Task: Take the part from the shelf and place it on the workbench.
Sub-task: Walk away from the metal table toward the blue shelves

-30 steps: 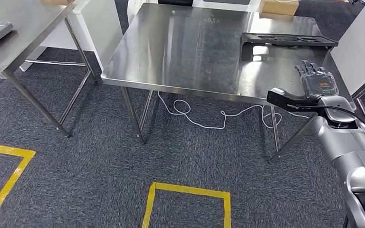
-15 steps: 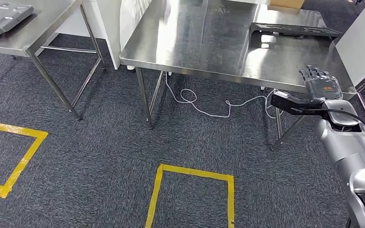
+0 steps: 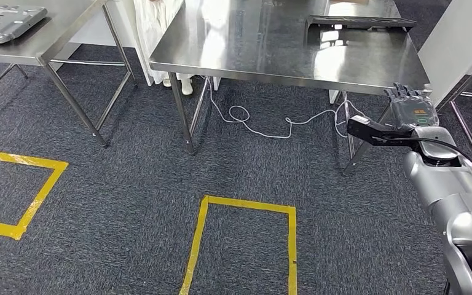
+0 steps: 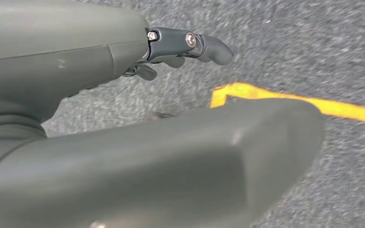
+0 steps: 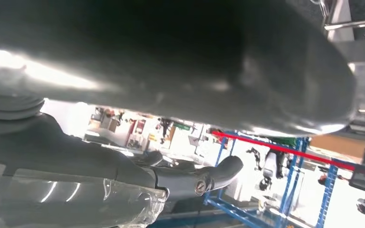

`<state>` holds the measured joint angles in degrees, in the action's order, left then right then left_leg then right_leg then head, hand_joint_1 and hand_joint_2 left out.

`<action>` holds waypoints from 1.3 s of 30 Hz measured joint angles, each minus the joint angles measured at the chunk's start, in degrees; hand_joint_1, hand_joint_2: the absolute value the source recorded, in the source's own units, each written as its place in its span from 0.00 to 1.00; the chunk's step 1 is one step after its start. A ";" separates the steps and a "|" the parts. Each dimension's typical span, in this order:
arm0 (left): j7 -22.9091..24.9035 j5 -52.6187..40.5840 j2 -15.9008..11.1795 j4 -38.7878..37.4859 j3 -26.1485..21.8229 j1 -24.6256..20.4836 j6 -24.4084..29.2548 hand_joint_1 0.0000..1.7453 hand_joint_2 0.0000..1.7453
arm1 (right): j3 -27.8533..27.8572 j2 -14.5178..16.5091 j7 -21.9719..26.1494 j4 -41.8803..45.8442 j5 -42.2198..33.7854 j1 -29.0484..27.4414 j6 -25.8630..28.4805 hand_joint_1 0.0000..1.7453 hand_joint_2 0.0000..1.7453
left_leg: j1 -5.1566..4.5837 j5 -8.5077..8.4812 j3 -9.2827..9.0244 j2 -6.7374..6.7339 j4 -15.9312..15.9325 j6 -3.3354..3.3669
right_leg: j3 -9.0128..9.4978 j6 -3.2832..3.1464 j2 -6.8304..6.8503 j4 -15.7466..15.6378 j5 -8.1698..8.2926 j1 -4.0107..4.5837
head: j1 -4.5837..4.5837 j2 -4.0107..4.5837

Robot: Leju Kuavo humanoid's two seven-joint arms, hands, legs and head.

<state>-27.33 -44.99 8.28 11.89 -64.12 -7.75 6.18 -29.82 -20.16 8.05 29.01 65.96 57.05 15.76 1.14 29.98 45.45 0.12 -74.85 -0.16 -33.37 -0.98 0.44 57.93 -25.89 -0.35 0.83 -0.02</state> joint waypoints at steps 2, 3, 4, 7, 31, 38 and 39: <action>0.13 -0.04 0.03 0.00 0.02 -0.02 0.19 0.00 0.00 | 0.98 -0.09 -1.29 -0.50 -1.06 -1.13 1.50 0.00 0.00 | -0.04 -2.39 -3.17 0.02 0.16 0.38 | -1.85 0.18 -0.02 0.05 1.45 0.35 | 0.03 0.00; 0.18 -0.07 0.05 0.01 0.03 -0.06 0.31 0.00 0.00 | 1.64 -0.15 -2.09 -0.79 -1.52 -1.87 2.53 0.00 0.00 | -0.14 -3.13 -6.19 0.08 3.14 0.88 | -2.56 0.31 -0.01 0.07 2.08 0.46 | 0.03 0.00; 0.22 -0.11 0.04 0.03 0.04 -0.12 0.46 0.00 0.00 | 2.48 -0.22 -3.02 -1.10 -1.93 -2.68 3.73 0.00 0.00 | -0.30 -2.78 -9.64 0.10 7.29 1.44 | -3.17 0.52 0.03 0.10 2.64 0.65 | 0.02 0.00; 0.26 -0.28 0.04 0.09 0.08 -0.28 0.75 0.00 0.00 | 5.55 -0.46 -5.17 -2.37 -3.12 -5.32 6.95 0.00 0.00 | -1.03 -0.33 -15.23 0.06 15.88 2.47 | -3.92 1.49 0.47 -0.06 4.15 0.69 | -0.02 0.00; 0.49 -1.27 1.01 0.13 0.71 0.58 2.21 0.00 0.00 | 32.21 9.05 -4.20 -11.42 -17.93 -40.09 19.03 0.00 1.00 | 0.44 1.76 -1.95 -0.22 -0.80 0.38 | 1.82 0.54 0.31 -0.36 -1.18 -0.14 | -0.23 0.00; 0.37 -2.47 0.45 0.33 0.90 0.56 3.08 0.00 0.00 | 38.96 13.67 -5.36 -13.43 -21.30 -45.58 18.38 0.00 1.00 | -2.32 0.76 -18.43 0.20 17.73 4.63 | -1.33 1.22 -0.28 -0.38 2.53 1.05 | -0.20 0.00; 0.39 -2.64 0.49 0.31 0.93 0.61 3.20 0.00 0.00 | 39.83 14.26 -5.59 -13.77 -21.78 -46.06 16.97 0.00 1.00 | -2.18 0.13 -18.16 0.03 18.20 4.69 | -1.48 1.49 -0.28 -0.33 2.90 1.05 | -0.18 0.00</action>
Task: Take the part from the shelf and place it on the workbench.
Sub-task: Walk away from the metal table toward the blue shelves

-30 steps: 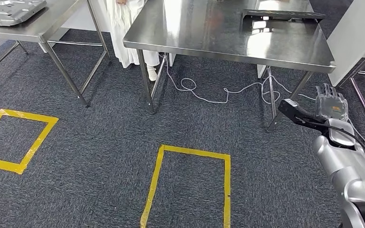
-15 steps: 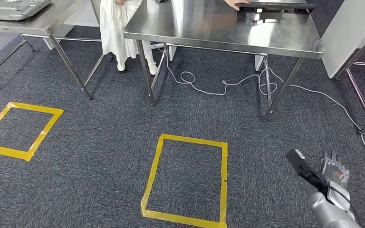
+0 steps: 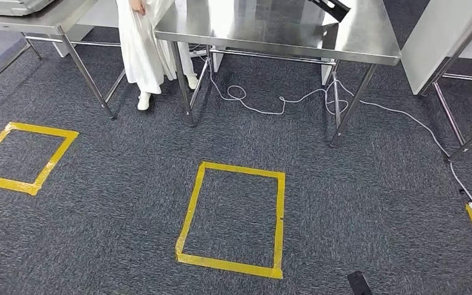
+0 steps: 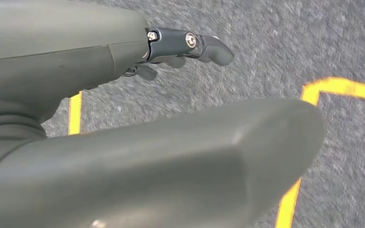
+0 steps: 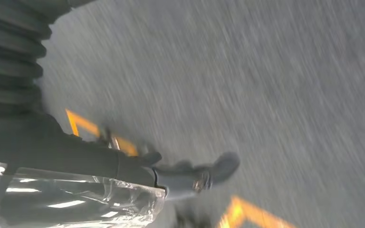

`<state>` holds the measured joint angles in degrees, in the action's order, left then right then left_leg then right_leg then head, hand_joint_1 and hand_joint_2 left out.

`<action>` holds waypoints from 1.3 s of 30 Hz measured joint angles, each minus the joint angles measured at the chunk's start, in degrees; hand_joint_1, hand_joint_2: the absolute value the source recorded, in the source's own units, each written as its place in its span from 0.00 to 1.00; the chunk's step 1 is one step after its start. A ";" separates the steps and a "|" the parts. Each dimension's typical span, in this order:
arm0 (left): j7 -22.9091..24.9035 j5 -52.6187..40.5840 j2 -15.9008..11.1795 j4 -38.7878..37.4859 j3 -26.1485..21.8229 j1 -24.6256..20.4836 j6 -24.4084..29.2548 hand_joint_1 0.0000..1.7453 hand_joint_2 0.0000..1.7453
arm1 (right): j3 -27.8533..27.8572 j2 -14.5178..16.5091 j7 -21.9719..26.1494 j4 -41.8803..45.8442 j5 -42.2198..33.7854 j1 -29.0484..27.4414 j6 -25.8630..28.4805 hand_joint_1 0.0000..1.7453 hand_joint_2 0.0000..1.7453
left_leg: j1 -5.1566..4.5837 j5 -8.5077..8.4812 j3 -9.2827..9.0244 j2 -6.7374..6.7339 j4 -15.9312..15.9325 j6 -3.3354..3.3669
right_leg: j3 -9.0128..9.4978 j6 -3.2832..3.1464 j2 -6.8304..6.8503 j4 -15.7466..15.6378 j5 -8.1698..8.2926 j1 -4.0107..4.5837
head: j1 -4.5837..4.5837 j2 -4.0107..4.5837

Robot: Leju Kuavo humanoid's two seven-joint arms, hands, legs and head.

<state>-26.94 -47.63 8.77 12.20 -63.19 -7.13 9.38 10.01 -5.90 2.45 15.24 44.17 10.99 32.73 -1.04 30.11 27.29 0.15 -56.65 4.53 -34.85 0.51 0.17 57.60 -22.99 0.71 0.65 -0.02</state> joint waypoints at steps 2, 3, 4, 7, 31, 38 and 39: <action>0.04 -0.23 0.11 -0.04 0.09 0.07 0.21 0.00 0.00 | 1.54 1.01 -0.53 -0.67 -0.89 -0.98 -2.42 0.00 1.00 | 0.29 -1.72 1.10 -0.28 0.88 0.34 | -1.09 -0.01 -0.09 1.55 -1.66 0.03 | 0.06 0.00; 0.05 -0.31 0.17 -0.07 0.11 0.14 0.25 0.00 0.00 | 2.19 1.35 -0.73 -0.95 -1.21 -1.37 -3.09 0.00 1.00 | 0.51 -2.70 2.02 -0.41 1.23 0.34 | -1.98 -0.25 -0.11 3.63 -3.87 -0.06 | -0.03 0.00; 0.07 -0.34 0.20 -0.08 0.13 0.20 0.27 0.00 0.00 | 2.72 1.61 -0.84 -1.16 -1.42 -1.64 -3.50 0.00 1.00 | 0.47 -3.50 3.01 -0.48 1.20 0.28 | -2.93 -0.46 -0.14 6.48 -6.58 -0.34 | -0.08 0.00; 0.15 -0.66 0.36 -0.13 0.18 0.41 0.41 0.00 0.00 | 4.35 2.15 -1.60 -1.70 -2.92 -2.14 -6.15 0.00 1.00 | 0.83 -6.00 6.24 -0.96 1.08 -0.50 | -3.52 0.98 -0.13 14.84 -10.05 -1.61 | -0.22 0.00; 3.67 -4.58 1.60 -0.22 3.66 0.15 0.39 0.00 0.00 | 8.81 7.25 -6.85 -3.70 -1.93 -7.17 -17.76 0.00 0.00 | 0.96 -2.75 2.53 2.84 -0.36 -0.63 | 4.92 1.12 -5.75 -0.78 -5.01 -1.60 | 0.24 0.00; 4.16 -5.03 1.94 -0.22 4.07 0.00 0.32 0.00 0.00 | 8.81 7.08 -7.68 -3.83 -2.39 -7.43 -18.71 0.00 0.00 | 1.20 -3.71 1.89 -2.85 2.48 -0.35 | -2.95 2.19 -0.71 13.70 -10.29 -2.04 | -0.42 0.00; 4.17 -5.03 1.98 -0.22 4.08 -0.01 0.27 0.00 0.00 | 8.81 7.02 -7.71 -3.84 -2.42 -7.53 -18.78 0.00 0.00 | 1.24 -3.68 1.88 -3.50 2.41 -0.49 | -1.64 2.89 -0.34 11.29 -9.03 -2.27 | -0.43 0.00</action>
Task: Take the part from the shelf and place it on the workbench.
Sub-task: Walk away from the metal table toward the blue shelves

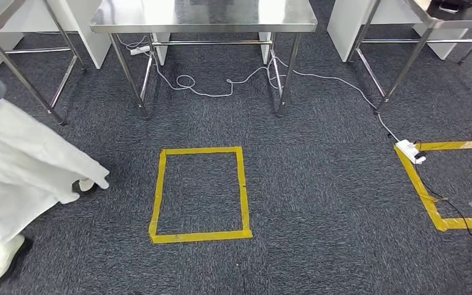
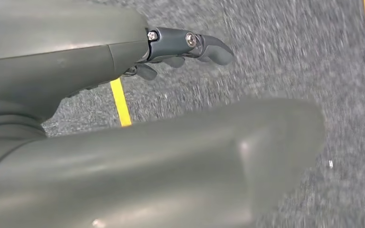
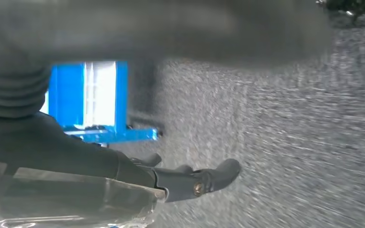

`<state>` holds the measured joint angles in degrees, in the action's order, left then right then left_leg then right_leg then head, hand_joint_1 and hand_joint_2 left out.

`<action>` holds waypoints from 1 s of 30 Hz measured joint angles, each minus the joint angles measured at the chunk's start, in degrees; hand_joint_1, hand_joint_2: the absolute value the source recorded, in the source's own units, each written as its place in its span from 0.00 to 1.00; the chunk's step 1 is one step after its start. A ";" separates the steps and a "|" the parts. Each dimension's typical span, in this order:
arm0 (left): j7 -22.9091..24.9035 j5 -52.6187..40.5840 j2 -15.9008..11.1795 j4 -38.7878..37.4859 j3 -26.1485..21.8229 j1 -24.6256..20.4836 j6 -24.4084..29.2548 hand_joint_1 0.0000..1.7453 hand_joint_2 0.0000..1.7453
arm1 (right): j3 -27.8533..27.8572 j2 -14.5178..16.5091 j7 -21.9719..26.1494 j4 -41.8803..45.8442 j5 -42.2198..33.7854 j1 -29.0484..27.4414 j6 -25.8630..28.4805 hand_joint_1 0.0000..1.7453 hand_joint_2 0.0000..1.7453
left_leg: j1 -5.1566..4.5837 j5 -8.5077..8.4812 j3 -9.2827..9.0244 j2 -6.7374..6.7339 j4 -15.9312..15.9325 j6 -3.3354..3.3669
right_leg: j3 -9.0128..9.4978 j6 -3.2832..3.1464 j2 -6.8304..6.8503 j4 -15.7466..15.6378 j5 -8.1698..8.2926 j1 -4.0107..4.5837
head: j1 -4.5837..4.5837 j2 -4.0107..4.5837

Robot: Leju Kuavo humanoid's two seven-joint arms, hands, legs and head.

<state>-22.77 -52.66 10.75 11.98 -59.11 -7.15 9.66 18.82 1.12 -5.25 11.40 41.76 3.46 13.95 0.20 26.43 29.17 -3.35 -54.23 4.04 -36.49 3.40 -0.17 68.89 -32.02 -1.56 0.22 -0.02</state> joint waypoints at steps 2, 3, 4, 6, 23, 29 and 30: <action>0.02 -0.03 0.10 0.00 0.04 -0.07 -0.09 0.00 0.00 | 0.00 -0.11 -0.04 -0.01 -0.02 -0.01 -0.17 0.00 0.00 | -0.04 0.24 -0.05 -1.18 -0.32 -0.60 | 4.26 0.94 1.87 -8.09 3.13 -0.23 | 0.00 0.00; 0.02 -0.04 0.13 0.01 0.07 -0.12 -0.09 0.00 0.00 | 0.00 -0.14 -0.04 0.00 -0.04 0.05 -0.28 0.00 0.00 | -0.16 0.44 -0.05 -1.68 -0.59 -1.03 | 5.84 0.83 2.69 -11.16 4.22 -0.14 | 0.04 0.00; 0.02 -0.05 0.14 0.01 0.11 -0.21 -0.09 0.00 0.00 | 0.00 -0.15 -0.04 0.00 -0.07 0.10 -0.43 0.00 0.00 | -0.30 0.62 -0.05 -2.11 -0.84 -1.41 | 6.50 0.42 3.18 -12.82 4.78 -0.05 | 0.08 0.00; 0.03 -0.05 0.17 0.01 0.22 -0.44 -0.05 0.00 0.00 | 0.01 -0.20 -0.03 -0.01 -0.16 0.01 -0.71 0.00 0.00 | -0.41 0.76 -0.12 -2.90 -1.10 -2.04 | 6.15 -0.62 2.57 -13.12 5.05 0.13 | 0.14 0.00; 0.36 0.07 0.26 0.00 0.33 -0.43 0.12 0.00 0.00 | 0.04 -0.03 0.13 -0.11 -0.07 -0.17 -1.46 0.00 0.00 | 1.10 2.67 -0.84 6.98 -2.22 -2.20 | 2.17 -0.21 -6.87 -11.96 8.02 -0.16 | 0.27 0.00; 0.71 0.19 0.31 0.00 0.26 0.15 0.30 0.00 0.00 | 0.07 0.11 -0.08 -0.16 -0.01 -0.23 -2.63 0.00 0.00 | 0.28 1.47 0.19 1.02 -1.68 -0.59 | -4.95 -0.63 -0.50 4.36 0.26 -0.02 | -0.36 0.00; 0.77 0.19 0.31 0.00 0.25 0.18 0.27 0.00 0.00 | 0.09 0.08 -0.08 -0.16 -0.10 -0.30 -2.80 0.00 0.00 | 0.21 1.43 0.27 0.18 -1.70 -0.59 | -3.78 -0.21 -0.32 3.38 0.61 -0.02 | -0.40 0.00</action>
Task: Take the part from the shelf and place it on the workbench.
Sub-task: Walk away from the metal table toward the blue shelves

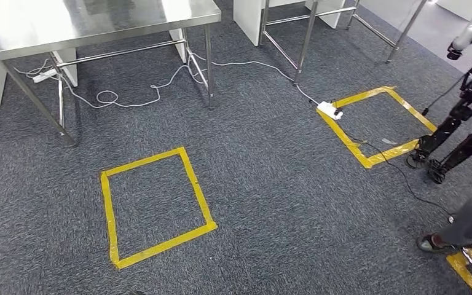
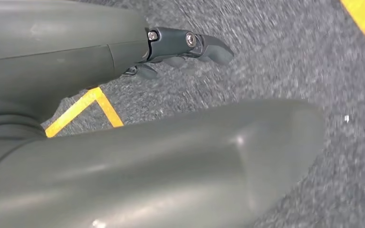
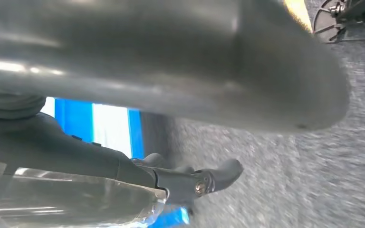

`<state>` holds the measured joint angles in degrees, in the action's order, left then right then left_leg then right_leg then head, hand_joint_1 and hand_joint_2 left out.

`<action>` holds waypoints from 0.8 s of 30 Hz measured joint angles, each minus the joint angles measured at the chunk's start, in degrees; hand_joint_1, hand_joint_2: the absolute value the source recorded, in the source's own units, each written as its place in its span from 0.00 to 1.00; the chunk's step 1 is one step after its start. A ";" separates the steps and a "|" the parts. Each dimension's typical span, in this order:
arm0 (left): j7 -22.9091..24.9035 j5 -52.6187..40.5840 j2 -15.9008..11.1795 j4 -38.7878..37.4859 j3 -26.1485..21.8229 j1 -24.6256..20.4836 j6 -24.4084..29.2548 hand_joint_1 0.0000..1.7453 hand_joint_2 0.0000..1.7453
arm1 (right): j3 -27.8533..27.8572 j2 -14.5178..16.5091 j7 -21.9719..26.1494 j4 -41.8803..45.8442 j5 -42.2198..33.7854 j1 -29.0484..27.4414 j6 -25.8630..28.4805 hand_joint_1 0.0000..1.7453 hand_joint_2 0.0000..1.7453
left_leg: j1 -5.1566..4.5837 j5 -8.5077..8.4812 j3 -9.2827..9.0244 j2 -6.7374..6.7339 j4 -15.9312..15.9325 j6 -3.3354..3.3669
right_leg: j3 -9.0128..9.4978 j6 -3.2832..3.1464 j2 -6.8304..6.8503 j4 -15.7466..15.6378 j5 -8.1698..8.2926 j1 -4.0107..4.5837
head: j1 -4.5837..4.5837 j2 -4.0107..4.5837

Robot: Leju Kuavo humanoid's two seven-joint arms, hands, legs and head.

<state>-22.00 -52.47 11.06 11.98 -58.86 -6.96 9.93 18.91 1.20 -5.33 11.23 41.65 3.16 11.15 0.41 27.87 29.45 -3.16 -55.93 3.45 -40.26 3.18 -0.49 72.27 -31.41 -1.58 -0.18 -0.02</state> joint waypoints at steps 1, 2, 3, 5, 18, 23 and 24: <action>0.04 -0.01 0.01 0.00 -0.01 -0.01 -0.05 0.00 0.00 | 0.04 -0.05 0.00 0.00 -0.07 -0.05 -0.11 0.00 0.00 | -0.04 -0.03 -0.01 -0.75 -0.01 -0.03 | 2.44 0.41 0.45 -3.36 1.01 0.00 | 0.00 0.00; 0.14 -0.01 0.02 0.00 -0.01 -0.03 -0.18 0.00 0.00 | 0.09 -0.09 0.01 0.00 -0.15 -0.03 -0.26 0.00 0.00 | -0.10 -0.04 -0.09 -1.43 -0.02 -0.13 | 5.52 0.60 1.54 -8.04 2.11 0.03 | -0.02 0.00; 0.40 -0.06 0.04 0.00 0.00 -0.06 -0.42 0.00 0.00 | 0.15 -0.14 0.01 0.00 -0.21 0.04 -0.53 0.00 0.00 | -0.25 -0.01 -0.19 -2.03 -0.04 -0.31 | 8.04 0.53 2.74 -12.09 3.06 0.26 | -0.02 0.00; 1.73 -0.30 0.06 0.00 0.03 -0.18 -1.37 0.00 0.00 | 0.31 -0.16 0.03 -0.01 -0.46 0.16 -1.84 0.00 0.00 | -0.58 0.07 -0.42 -3.04 -0.11 -0.84 | 10.27 -0.22 4.04 -16.28 4.03 0.76 | 0.11 0.00; 23.32 -4.55 -1.33 -0.11 1.37 0.76 -10.41 0.00 0.00 | 3.32 -0.09 -0.28 -0.09 -2.31 -0.05 -11.54 0.00 0.00 | 1.47 3.11 1.95 5.58 -7.38 -3.47 | 8.74 -2.57 -4.11 -15.60 5.90 -0.31 | 0.63 0.00; 30.43 -4.98 -1.69 -0.22 1.35 0.77 -9.74 0.00 0.00 | 4.02 -0.18 -0.69 -0.09 -1.89 -0.01 -12.76 0.00 0.00 | 1.09 1.34 0.30 6.50 -2.08 -2.29 | 6.40 -0.27 -6.72 -14.92 6.58 0.16 | 0.57 0.00; 31.39 -4.97 -1.74 -0.22 1.34 0.76 -9.89 0.00 0.00 | 4.10 -0.22 -0.79 -0.09 -1.70 -0.15 -12.96 0.00 0.00 | 0.97 1.00 0.36 5.76 -1.87 -1.65 | 5.82 -0.07 -5.78 -14.17 6.23 0.13 | 0.52 0.00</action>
<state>9.39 -57.44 9.32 11.76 -57.52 -6.20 0.04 23.02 0.98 -6.12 11.14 39.95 3.01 -1.80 1.38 28.87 29.80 2.60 -57.80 1.80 -34.45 3.11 -6.27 58.10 -25.18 -1.45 0.35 -0.02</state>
